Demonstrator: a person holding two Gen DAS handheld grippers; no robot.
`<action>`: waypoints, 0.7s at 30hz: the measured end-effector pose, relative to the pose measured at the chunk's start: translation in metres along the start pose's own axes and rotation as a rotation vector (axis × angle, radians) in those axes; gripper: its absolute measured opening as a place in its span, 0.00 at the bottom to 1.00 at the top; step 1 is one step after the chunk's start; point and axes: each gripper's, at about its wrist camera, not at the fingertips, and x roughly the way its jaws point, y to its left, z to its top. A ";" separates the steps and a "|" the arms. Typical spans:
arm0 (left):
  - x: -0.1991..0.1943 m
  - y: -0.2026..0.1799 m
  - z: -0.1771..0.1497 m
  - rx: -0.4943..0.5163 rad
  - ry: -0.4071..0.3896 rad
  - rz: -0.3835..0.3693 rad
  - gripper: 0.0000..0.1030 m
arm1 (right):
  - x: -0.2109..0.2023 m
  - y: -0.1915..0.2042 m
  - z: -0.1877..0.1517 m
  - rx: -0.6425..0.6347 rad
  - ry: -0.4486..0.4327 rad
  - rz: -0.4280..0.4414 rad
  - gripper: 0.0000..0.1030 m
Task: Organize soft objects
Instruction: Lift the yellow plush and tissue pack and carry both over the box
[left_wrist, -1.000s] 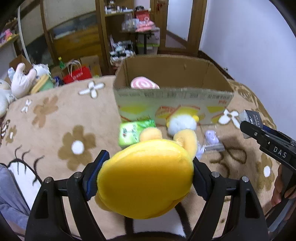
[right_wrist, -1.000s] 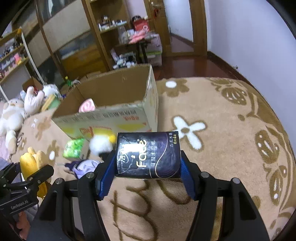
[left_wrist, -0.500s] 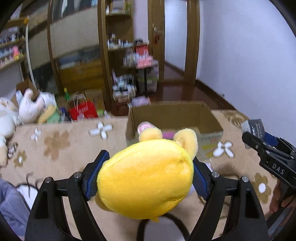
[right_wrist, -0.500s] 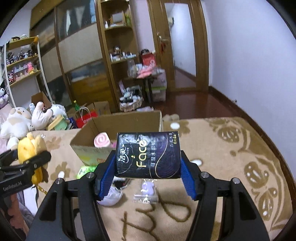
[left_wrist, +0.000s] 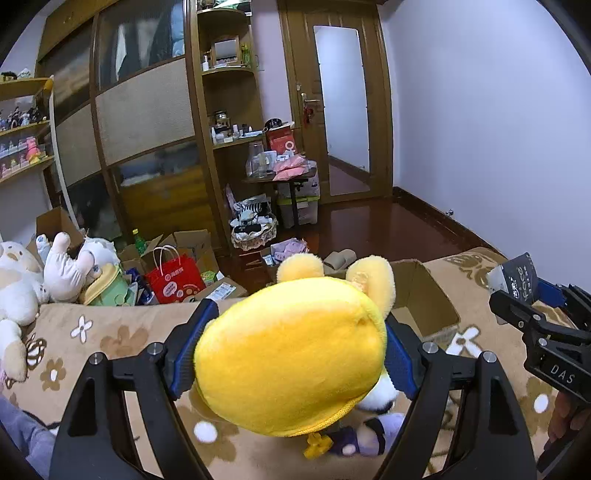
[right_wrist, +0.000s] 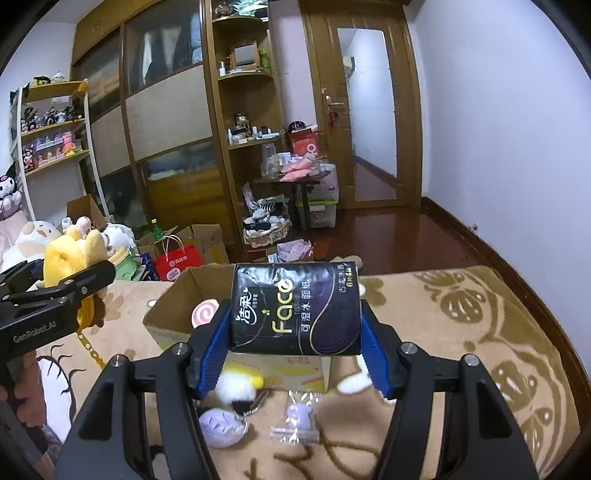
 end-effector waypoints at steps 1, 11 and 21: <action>0.002 0.000 0.002 0.007 -0.003 0.002 0.79 | 0.004 0.001 0.004 -0.006 -0.004 0.003 0.66; 0.033 0.004 0.033 -0.023 -0.021 -0.040 0.79 | 0.035 0.005 0.026 -0.037 -0.026 0.014 0.66; 0.082 0.003 0.030 -0.030 0.029 -0.041 0.79 | 0.077 0.003 0.024 -0.037 0.013 0.033 0.66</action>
